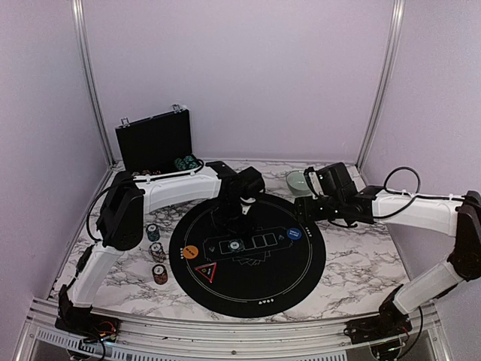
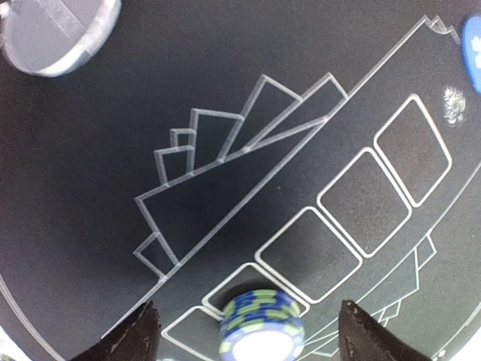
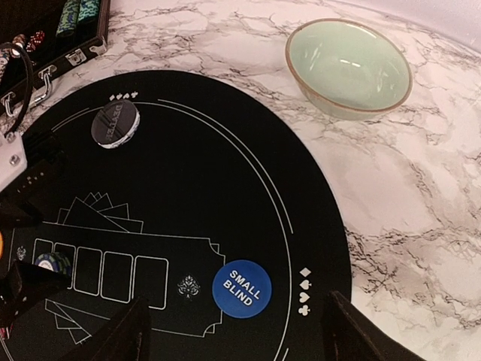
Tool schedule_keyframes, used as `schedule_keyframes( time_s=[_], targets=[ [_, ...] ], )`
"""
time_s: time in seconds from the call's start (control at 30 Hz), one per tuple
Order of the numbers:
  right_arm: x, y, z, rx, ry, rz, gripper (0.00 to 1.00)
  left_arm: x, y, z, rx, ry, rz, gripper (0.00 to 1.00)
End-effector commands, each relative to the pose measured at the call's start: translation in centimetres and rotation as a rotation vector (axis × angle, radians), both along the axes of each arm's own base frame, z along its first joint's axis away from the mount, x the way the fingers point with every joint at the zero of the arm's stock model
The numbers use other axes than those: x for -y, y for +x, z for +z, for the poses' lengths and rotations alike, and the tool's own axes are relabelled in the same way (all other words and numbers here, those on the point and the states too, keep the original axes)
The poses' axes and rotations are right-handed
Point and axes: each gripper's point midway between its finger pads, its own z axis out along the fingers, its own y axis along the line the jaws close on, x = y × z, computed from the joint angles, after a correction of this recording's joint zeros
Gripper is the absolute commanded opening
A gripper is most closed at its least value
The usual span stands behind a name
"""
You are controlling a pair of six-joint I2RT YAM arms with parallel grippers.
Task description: Distribute texas hold em gaming equipment
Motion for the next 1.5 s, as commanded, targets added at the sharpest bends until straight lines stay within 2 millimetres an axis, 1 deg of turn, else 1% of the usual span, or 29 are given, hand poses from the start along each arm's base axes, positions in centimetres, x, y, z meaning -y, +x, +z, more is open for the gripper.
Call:
schedule_keyframes(
  time_s=[0.0, 0.07, 0.17, 0.23, 0.33, 0.37, 0.4, 0.43, 0.57, 0.6, 0.7, 0.8, 0.9, 1.03, 1.13, 1.33, 1.47],
  targets=[
    [-0.6, 1.1, 1.2, -0.001, 0.021, -0.003, 0.75, 0.2, 1.3, 6.3, 0.063, -0.127, -0.006, 0.87],
    [-1.0, 1.1, 0.9, -0.016, 0.026, 0.008, 0.76, 0.0, 1.9, 7.7, 0.083, -0.162, -0.001, 0.89],
    [-2.1, 1.2, 0.6, -0.04, 0.022, 0.027, 0.76, -1.1, 2.5, 9.3, 0.108, -0.209, 0.019, 0.92],
    [-3.2, 1.1, 0.3, -0.054, 0.009, 0.048, 0.76, -2.0, 3.1, 10.4, 0.13, -0.246, 0.04, 0.93],
    [-5.3, 1.0, -0.6, -0.084, -0.029, 0.087, 0.76, -3.8, 3.7, 11.4, 0.16, -0.288, 0.082, 0.94],
    [-6.0, 0.9, -0.9, -0.096, -0.041, 0.102, 0.76, -4.6, 3.6, 11.0, 0.155, -0.295, 0.094, 0.94],
    [-6.8, 1.0, -1.2, -0.109, -0.052, 0.119, 0.76, -5.1, 4.0, 11.9, 0.176, -0.323, 0.106, 0.94],
    [-7.5, 1.1, -1.4, -0.117, -0.066, 0.139, 0.76, -5.8, 3.8, 11.4, 0.169, -0.329, 0.117, 0.94],
    [-9.0, 1.7, -2.7, -0.183, -0.124, 0.184, 0.76, -7.9, 4.5, 12.4, 0.177, -0.403, 0.153, 0.94],
    [-9.6, 2.0, -2.4, -0.187, -0.125, 0.198, 0.76, -8.3, 4.6, 12.5, 0.176, -0.415, 0.16, 0.94],
    [-11.1, 2.0, -2.1, -0.185, -0.115, 0.218, 0.76, -9.5, 4.3, 12.7, 0.169, -0.44, 0.173, 0.94],
    [-13.0, 1.4, -2.0, -0.173, -0.082, 0.221, 0.76, -10.4, 3.4, 13.0, 0.182, -0.458, 0.163, 0.94],
    [-14.7, 0.0, -2.7, -0.17, -0.089, 0.235, 0.76, -11.8, 2.9, 13.0, 0.198, -0.463, 0.185, 0.94],
    [-15.6, -2.0, -4.1, -0.21, -0.141, 0.265, 0.77, -13.2, 2.9, 14.0, 0.231, -0.514, 0.237, 0.94],
    [-16.1, -2.6, -4.6, -0.225, -0.148, 0.312, 0.77, -14.8, 3.3, 15.0, 0.293, -0.512, 0.276, 0.94],
    [-17.0, -2.6, -3.9, -0.212, -0.153, 0.376, 0.77, -19.3, 5.5, 18.7, 0.482, -0.542, 0.428, 0.96],
    [-18.0, -2.8, -3.7, -0.207, -0.135, 0.409, 0.77, -21.5, 6.2, 19.7, 0.532, -0.549, 0.485, 0.96]
  ],
)
